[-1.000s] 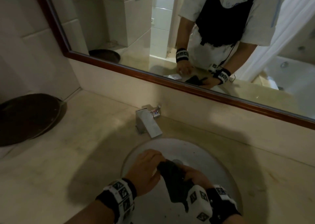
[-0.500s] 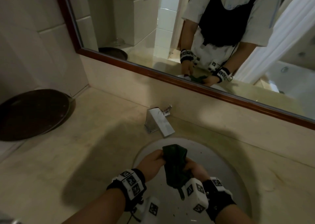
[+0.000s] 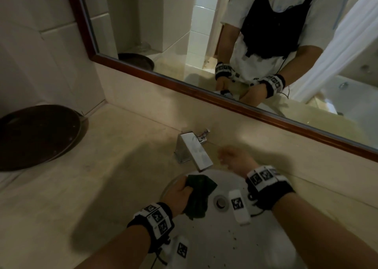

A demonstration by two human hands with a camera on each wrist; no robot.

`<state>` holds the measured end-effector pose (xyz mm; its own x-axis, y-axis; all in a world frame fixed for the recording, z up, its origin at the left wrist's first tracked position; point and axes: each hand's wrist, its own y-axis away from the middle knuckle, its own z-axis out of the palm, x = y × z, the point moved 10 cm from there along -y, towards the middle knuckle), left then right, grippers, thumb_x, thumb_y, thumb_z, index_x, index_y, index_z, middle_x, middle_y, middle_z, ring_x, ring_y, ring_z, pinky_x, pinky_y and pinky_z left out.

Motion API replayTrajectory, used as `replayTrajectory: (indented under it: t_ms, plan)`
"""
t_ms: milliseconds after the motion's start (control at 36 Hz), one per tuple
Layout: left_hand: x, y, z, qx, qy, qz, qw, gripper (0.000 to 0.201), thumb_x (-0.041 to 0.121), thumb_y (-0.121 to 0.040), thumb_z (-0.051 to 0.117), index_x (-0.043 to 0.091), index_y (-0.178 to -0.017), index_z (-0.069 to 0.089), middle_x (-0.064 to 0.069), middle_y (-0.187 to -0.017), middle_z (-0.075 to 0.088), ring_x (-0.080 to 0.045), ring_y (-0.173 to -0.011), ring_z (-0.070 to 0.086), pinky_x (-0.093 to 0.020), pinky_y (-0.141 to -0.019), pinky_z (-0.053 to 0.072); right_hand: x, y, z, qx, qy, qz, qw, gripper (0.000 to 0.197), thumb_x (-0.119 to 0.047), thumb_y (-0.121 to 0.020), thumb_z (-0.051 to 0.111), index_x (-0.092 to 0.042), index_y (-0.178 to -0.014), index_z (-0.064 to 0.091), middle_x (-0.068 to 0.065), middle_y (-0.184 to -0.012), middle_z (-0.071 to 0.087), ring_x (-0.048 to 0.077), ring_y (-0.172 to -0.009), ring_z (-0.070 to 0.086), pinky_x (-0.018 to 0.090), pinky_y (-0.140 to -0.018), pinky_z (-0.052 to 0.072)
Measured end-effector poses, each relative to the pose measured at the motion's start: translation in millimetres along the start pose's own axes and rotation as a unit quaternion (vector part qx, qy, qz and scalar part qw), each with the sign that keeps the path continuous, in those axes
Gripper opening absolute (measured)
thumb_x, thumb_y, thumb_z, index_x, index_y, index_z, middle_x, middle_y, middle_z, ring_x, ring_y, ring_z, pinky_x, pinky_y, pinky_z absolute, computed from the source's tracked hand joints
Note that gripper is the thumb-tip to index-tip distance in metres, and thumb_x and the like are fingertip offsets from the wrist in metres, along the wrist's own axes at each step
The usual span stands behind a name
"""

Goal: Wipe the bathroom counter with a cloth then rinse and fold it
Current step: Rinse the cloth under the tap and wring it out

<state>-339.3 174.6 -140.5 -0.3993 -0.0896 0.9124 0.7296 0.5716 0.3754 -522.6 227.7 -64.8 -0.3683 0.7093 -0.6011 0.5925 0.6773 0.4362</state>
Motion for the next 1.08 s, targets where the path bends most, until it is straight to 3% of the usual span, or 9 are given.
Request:
replayTrajectory:
  t_ms: [111,222,306,417,556,639,750,944,1083]
  plan:
    - [-1,-4,-2,0.003,-0.007,-0.023,1.0,0.02,0.019,-0.097,0.04,0.014,-0.108,0.056,-0.009,-0.105,0.065,-0.024,-0.1,0.063,-0.04,-0.092,0.051,-63,-16,-17,0.03,0.109,-0.094,0.989,0.037,-0.022,-0.096,0.045,-0.019,-0.133,0.047,0.007,-0.13,0.056,0.025,-0.113,0.055,0.034,-0.096,0.043]
    - [-7,-13,-2,0.021,-0.035,-0.045,0.998,0.015,0.022,-0.097,0.04,0.019,-0.098,0.055,-0.006,-0.098,0.063,-0.022,-0.094,0.061,-0.04,-0.09,0.05,-91,-35,-13,0.008,0.186,-0.115,0.976,0.037,-0.025,-0.1,0.041,-0.01,-0.132,0.049,0.011,-0.137,0.05,0.027,-0.122,0.048,0.034,-0.102,0.038]
    - [-8,-15,0,0.047,-0.03,-0.051,0.997,0.025,0.021,-0.097,0.041,0.002,-0.092,0.056,-0.016,-0.093,0.063,-0.024,-0.084,0.059,-0.043,-0.086,0.051,-94,-47,-14,0.0,0.2,-0.117,0.973,0.032,-0.021,-0.099,0.042,-0.009,-0.124,0.057,0.011,-0.129,0.055,0.027,-0.115,0.053,0.036,-0.1,0.043]
    - [-6,-20,12,0.026,-0.025,-0.051,0.998,0.023,0.016,-0.1,0.038,0.001,-0.105,0.054,-0.004,-0.083,0.055,-0.007,-0.072,0.049,-0.007,-0.059,0.041,-97,-52,-18,0.02,0.223,-0.141,0.964,0.028,-0.011,-0.092,0.05,-0.007,-0.117,0.063,0.011,-0.123,0.06,0.027,-0.112,0.055,0.034,-0.097,0.044]
    - [-7,-26,12,0.039,-0.02,-0.043,0.998,0.016,0.015,-0.1,0.037,0.006,-0.099,0.05,-0.003,-0.081,0.05,-0.005,-0.067,0.044,-0.005,-0.053,0.037,-90,-61,-15,0.031,0.202,-0.142,0.969,0.026,-0.021,-0.094,0.05,-0.007,-0.11,0.065,0.008,-0.113,0.062,0.025,-0.105,0.057,0.031,-0.085,0.045]
    - [-10,-26,11,0.042,-0.024,-0.054,0.997,0.017,0.015,-0.1,0.037,0.004,-0.096,0.051,-0.005,-0.083,0.054,-0.009,-0.072,0.049,-0.01,-0.059,0.039,-92,-66,-14,0.047,0.234,-0.152,0.959,0.023,-0.021,-0.095,0.048,-0.006,-0.103,0.064,0.011,-0.107,0.064,0.027,-0.097,0.059,0.032,-0.08,0.044]
    - [-19,-27,10,0.055,-0.032,-0.055,0.996,0.03,0.019,-0.099,0.039,-0.005,-0.097,0.057,-0.021,-0.096,0.064,-0.029,-0.09,0.061,-0.034,-0.079,0.049,-93,-69,-13,0.042,0.262,-0.164,0.95,0.021,-0.021,-0.093,0.048,-0.013,-0.106,0.062,0.01,-0.111,0.063,0.027,-0.097,0.058,0.031,-0.079,0.045]
    - [-23,-28,10,0.064,-0.011,-0.05,0.997,0.031,0.018,-0.097,0.041,-0.007,-0.094,0.058,-0.028,-0.096,0.062,-0.026,-0.082,0.059,-0.043,-0.083,0.049,-88,-69,-14,0.032,0.248,-0.149,0.957,0.028,-0.016,-0.095,0.048,-0.007,-0.118,0.06,0.012,-0.122,0.059,0.028,-0.111,0.053,0.03,-0.089,0.041]
    - [-27,-29,12,0.056,-0.009,-0.062,0.996,0.029,0.02,-0.098,0.04,-0.004,-0.1,0.057,-0.022,-0.098,0.064,-0.033,-0.095,0.062,-0.04,-0.087,0.05,-84,-69,-16,0.045,0.234,-0.154,0.959,0.026,-0.018,-0.094,0.049,-0.007,-0.114,0.061,0.012,-0.118,0.061,0.027,-0.105,0.056,0.024,-0.078,0.036]
